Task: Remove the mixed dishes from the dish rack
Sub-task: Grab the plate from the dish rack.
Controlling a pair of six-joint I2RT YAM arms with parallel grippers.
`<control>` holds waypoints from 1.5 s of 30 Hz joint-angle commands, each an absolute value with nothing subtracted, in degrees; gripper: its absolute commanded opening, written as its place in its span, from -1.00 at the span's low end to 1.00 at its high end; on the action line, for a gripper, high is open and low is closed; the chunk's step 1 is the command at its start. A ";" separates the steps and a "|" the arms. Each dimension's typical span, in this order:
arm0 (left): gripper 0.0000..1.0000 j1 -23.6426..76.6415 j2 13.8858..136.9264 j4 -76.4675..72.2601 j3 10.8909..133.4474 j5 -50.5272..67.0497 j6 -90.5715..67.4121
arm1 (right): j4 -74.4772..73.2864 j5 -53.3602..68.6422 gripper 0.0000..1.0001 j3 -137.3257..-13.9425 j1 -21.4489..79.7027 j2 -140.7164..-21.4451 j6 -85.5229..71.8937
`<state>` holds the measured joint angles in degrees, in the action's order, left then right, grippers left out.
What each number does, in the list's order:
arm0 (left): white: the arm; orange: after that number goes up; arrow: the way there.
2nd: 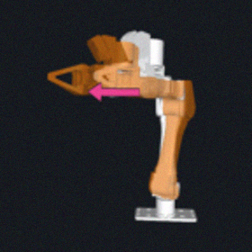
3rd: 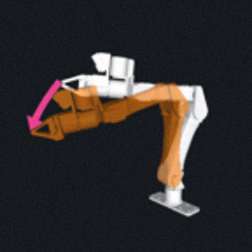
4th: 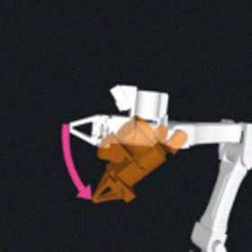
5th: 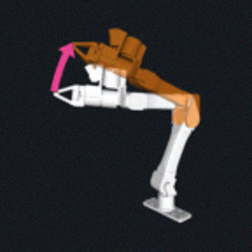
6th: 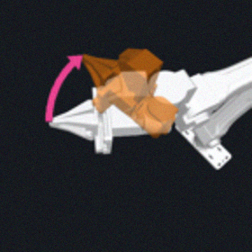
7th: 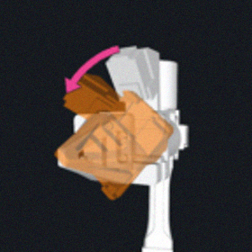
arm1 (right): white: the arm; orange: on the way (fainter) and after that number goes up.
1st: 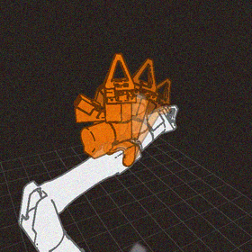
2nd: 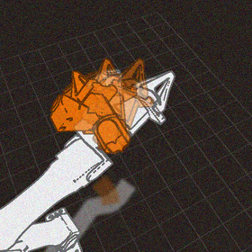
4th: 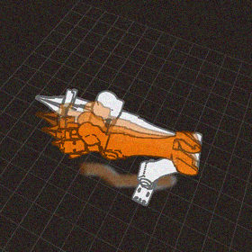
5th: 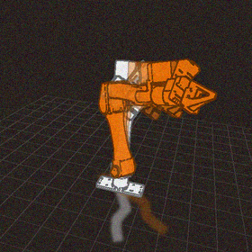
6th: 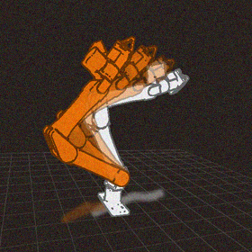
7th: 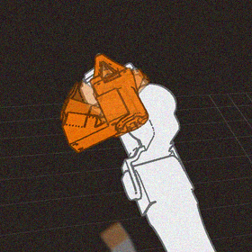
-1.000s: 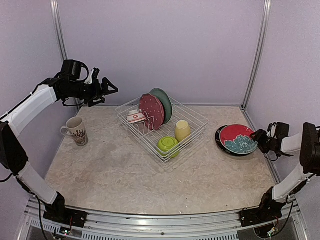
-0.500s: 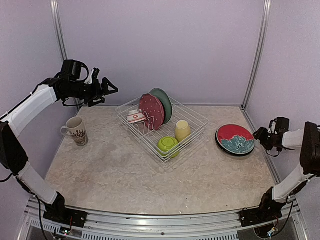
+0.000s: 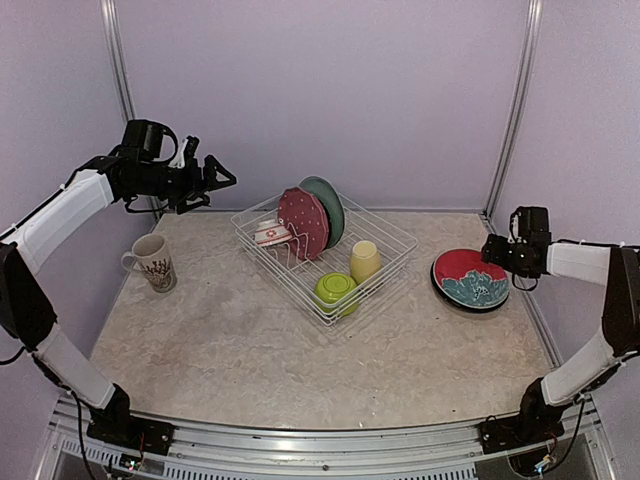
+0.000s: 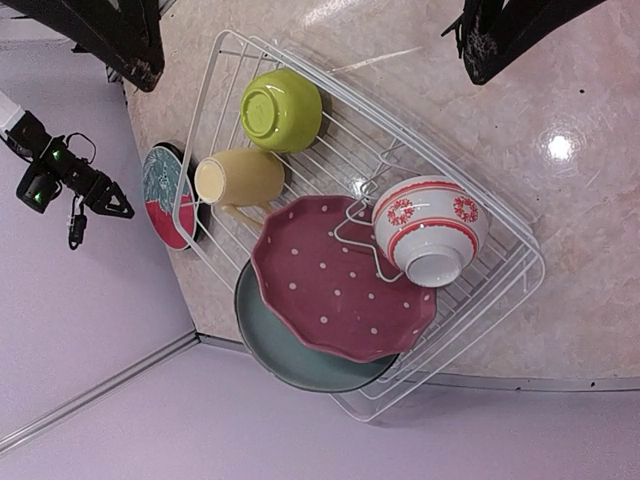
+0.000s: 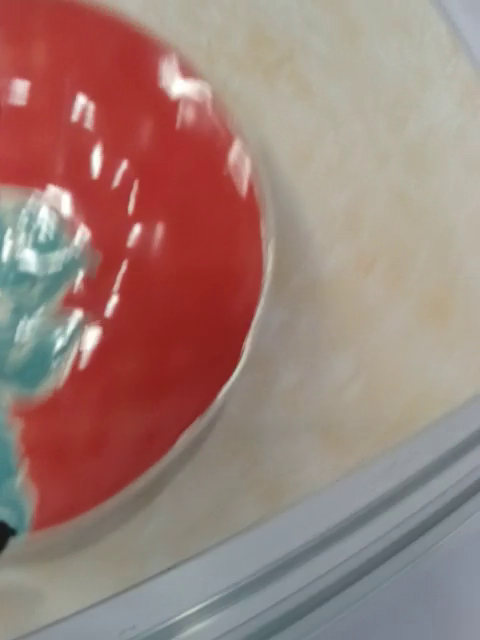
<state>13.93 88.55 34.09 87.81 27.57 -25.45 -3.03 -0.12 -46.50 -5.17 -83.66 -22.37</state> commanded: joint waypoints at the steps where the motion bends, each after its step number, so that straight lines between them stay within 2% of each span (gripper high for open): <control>1: 0.98 14.30 88.59 34.89 89.34 27.07 -24.43 | -5.34 -7.83 0.79 -51.50 2.89 -82.54 -17.89; 4: 0.98 14.39 88.89 35.02 89.41 27.04 -24.44 | -3.50 -8.10 0.88 -54.53 7.98 -83.95 -16.55; 15: 0.98 15.09 89.21 35.31 89.54 26.87 -24.35 | 2.55 -9.30 0.91 -71.28 24.03 -98.03 -16.85; 23: 0.98 15.51 89.16 35.29 89.61 27.36 -24.52 | 1.24 -6.79 0.92 -86.07 30.58 -110.03 -15.00; 29: 0.98 15.64 89.29 35.29 89.66 27.46 -24.52 | -1.65 -10.00 0.90 -95.91 34.29 -118.20 -12.65; 32: 0.98 15.58 89.38 35.31 89.58 27.40 -24.52 | -2.31 -11.79 0.79 -99.86 35.40 -121.71 -11.54; 40: 0.98 15.64 89.63 35.41 89.70 27.28 -24.43 | -7.00 -15.41 0.13 -111.64 36.20 -131.72 -9.67; 45: 0.98 15.52 89.91 35.56 89.72 27.06 -24.35 | -9.66 -15.57 -0.20 -119.77 36.28 -137.49 -8.33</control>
<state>15.22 88.95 35.14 88.33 27.14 -25.41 -5.89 -14.17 -114.54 35.90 -133.62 -9.93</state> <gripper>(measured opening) 0.990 0.445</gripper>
